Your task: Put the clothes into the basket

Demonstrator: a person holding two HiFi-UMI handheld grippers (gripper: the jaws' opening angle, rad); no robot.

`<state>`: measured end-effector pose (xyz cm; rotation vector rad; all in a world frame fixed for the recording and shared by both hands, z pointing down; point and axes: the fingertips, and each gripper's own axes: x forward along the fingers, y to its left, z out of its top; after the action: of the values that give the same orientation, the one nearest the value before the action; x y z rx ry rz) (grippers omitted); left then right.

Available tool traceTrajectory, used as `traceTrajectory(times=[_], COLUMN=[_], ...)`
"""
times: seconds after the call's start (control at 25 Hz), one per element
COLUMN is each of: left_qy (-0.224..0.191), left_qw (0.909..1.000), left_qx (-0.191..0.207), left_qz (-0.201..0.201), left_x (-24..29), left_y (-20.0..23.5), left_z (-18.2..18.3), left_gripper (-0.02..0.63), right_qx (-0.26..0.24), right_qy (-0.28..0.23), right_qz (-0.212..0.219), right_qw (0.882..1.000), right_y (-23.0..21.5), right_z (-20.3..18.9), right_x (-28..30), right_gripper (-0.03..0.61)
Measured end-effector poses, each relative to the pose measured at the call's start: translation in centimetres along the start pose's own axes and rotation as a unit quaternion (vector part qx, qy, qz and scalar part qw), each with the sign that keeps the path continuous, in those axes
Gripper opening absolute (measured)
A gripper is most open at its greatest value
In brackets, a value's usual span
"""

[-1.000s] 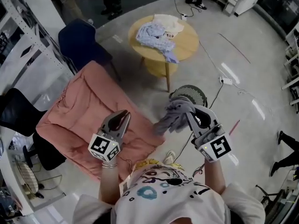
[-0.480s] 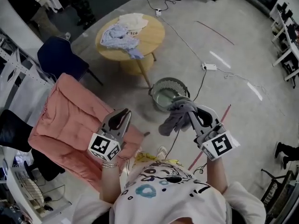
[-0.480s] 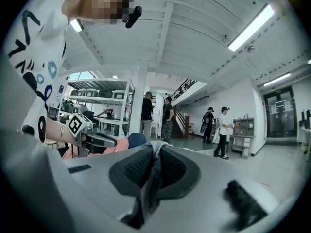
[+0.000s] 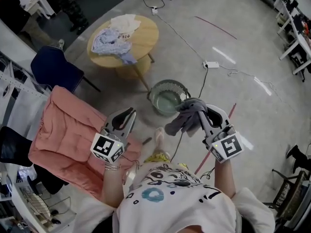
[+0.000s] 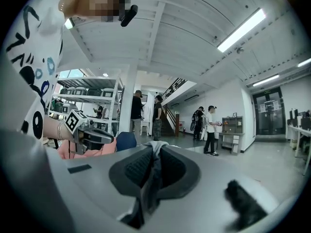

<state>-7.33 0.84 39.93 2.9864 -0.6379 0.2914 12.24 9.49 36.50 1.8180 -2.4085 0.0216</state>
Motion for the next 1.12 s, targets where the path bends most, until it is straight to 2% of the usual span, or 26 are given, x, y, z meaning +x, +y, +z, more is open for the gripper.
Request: traceTrajectory(times=[0.28,0.44,0.72,1.12], left_qy=[0.009,0.012,0.008,0.017], left_qw=[0.9997,0.9996,0.9997,0.9989], left_qx=[0.006,0.011,-0.001,-0.014], left_qz=[-0.024,-0.023,-0.023,-0.042], left_x=[5.8,9.0,15.2,19.5], left_y=[2.5,6.0,12.3,16.3], left_z=[0.1,0.4,0.6,0.3], left_gripper=[0.054,0.053,0.054,0.054], right_qx=[-0.007,-0.008,0.006,0.019], right_qy=[0.012,0.032,0.031,0.030], right_qz=[0.016,0.030,0.045,0.045], right_qw=[1.000,0.999,0.999,0.998], right_y=[-3.6,-5.9,-10.2,-12.6], right_z=[-1.0,-1.8,-2.8,-2.3], right_x=[4.5,8.4,15.0,20.6], right_gripper=[0.038,0.038,0.038,0.038])
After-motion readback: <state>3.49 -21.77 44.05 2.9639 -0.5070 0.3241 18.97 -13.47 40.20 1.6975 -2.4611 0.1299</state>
